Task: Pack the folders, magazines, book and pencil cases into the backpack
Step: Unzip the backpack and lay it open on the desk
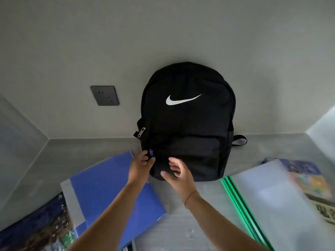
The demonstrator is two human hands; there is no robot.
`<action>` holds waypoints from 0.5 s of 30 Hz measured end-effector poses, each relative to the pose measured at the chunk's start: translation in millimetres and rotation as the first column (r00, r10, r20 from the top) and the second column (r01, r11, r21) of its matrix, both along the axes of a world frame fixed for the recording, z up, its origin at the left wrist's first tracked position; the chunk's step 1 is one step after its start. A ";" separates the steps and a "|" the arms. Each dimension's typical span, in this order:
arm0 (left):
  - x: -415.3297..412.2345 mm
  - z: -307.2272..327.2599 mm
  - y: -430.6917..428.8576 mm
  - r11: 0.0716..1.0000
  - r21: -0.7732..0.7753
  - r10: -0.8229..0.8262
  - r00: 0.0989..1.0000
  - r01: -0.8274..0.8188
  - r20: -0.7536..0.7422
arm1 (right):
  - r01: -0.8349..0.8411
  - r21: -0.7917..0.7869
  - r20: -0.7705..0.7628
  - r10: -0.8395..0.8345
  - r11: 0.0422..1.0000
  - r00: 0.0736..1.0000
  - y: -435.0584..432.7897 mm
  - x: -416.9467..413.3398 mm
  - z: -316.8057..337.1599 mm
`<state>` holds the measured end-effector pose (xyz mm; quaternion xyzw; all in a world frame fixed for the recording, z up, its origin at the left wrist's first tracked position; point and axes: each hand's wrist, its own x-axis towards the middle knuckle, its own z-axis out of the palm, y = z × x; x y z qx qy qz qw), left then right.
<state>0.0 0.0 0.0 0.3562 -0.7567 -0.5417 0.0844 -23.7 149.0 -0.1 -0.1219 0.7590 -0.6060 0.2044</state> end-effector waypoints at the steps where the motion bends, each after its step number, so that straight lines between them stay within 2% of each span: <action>1: -4.3 0.3 -0.6 1.000 -0.009 0.015 1.000 -0.015 -0.012 | 0.004 0.006 0.004 -0.004 1.000 1.000 -4.0 -1.7 -0.8; 6: -13.9 3.2 1.4 0.990 0.007 0.138 0.989 -0.138 -0.046 | 0.049 0.016 0.058 -0.050 0.999 0.997 -21.4 -8.5 -7.4; 9: -8.7 4.7 4.9 0.990 -0.033 0.133 0.988 -0.136 -0.077 | 0.105 -0.035 0.117 -0.100 0.994 0.988 -31.7 -10.2 -10.7; 15: 10.3 8.7 15.6 0.992 -0.016 0.126 0.984 -0.129 -0.127 | 0.199 -0.129 0.236 -0.165 0.972 0.958 -59.9 -4.5 -7.2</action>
